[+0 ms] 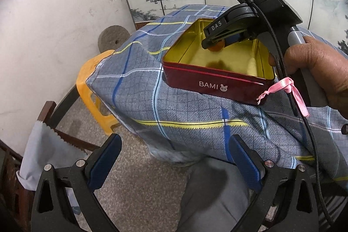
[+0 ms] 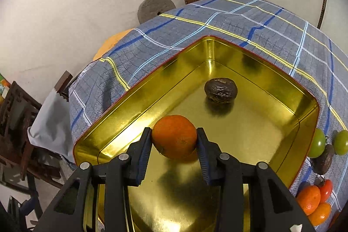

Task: Organize fruits
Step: 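Open the right gripper to release the orange into the tray, withdraw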

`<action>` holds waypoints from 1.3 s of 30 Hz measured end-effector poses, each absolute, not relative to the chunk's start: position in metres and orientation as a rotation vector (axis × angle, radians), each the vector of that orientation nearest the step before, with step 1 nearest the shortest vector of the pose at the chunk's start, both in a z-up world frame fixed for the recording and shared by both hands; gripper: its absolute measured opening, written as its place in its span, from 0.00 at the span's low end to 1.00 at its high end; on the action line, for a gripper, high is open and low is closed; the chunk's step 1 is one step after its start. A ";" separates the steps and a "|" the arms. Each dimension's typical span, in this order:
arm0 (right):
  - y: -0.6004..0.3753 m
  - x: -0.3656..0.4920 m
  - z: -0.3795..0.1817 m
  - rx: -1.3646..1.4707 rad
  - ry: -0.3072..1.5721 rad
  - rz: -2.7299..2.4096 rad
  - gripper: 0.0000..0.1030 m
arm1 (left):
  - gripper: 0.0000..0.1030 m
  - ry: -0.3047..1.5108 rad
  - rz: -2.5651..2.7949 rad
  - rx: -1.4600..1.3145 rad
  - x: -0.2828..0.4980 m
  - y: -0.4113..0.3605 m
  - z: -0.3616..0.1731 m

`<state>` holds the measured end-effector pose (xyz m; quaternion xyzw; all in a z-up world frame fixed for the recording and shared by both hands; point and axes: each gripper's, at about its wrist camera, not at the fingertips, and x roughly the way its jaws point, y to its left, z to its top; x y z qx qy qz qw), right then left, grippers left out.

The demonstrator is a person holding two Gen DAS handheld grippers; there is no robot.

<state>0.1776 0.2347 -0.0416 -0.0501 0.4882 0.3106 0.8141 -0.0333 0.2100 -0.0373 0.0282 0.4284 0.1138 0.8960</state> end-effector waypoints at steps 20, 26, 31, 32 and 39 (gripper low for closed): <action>0.210 0.161 -0.021 -0.002 0.945 0.705 0.59 | 0.95 0.914 0.240 0.069 -0.036 0.207 -0.043; 0.153 0.126 -0.001 0.043 0.859 0.674 0.70 | 0.95 0.922 0.231 0.078 -0.038 0.200 -0.044; 0.078 0.087 0.007 -0.017 0.781 0.556 0.75 | 0.95 0.915 0.202 0.100 -0.041 0.187 -0.040; 0.059 0.079 0.005 -0.032 0.772 0.522 0.76 | 0.95 0.912 0.191 0.109 -0.041 0.183 -0.039; -0.092 0.038 -0.018 -0.086 0.764 0.159 0.76 | 0.95 0.922 -0.003 0.106 -0.036 0.148 -0.029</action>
